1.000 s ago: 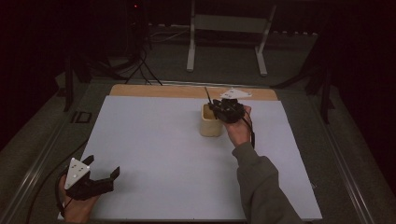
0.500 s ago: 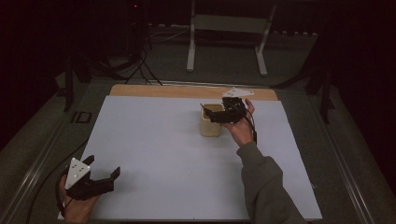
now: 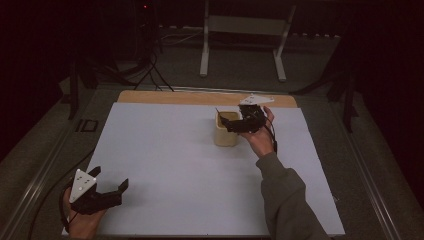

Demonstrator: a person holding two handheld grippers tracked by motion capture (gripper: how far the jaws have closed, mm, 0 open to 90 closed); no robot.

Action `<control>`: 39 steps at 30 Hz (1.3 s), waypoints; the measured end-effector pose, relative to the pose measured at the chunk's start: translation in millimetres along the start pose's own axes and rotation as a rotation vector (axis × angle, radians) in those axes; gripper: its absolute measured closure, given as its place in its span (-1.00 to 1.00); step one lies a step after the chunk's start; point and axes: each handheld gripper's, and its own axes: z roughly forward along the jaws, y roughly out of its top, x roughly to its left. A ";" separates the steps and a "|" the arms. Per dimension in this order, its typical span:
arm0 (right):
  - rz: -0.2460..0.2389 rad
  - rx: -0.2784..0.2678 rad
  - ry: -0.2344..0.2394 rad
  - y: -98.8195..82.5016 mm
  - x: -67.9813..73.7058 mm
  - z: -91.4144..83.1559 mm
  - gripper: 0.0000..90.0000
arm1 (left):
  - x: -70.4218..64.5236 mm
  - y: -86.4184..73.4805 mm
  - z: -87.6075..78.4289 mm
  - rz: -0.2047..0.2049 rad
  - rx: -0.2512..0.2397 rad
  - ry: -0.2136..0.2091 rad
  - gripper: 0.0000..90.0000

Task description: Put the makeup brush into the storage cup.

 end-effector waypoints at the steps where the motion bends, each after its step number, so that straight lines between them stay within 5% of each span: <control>1: -0.001 0.001 0.000 -0.1 0.0 -0.3 -0.78 | 0.0 0.0 0.0 -0.001 -0.001 0.000 -0.97; 20: -0.009 -0.010 -0.014 -3.2 -6.4 -14.9 -0.78 | 0.3 -0.5 -0.6 -0.002 0.000 0.002 -0.97; 39: 0.015 -0.036 -0.027 -31.0 -19.8 -43.0 -0.78 | 0.0 -0.8 -0.7 0.001 0.004 0.002 -0.97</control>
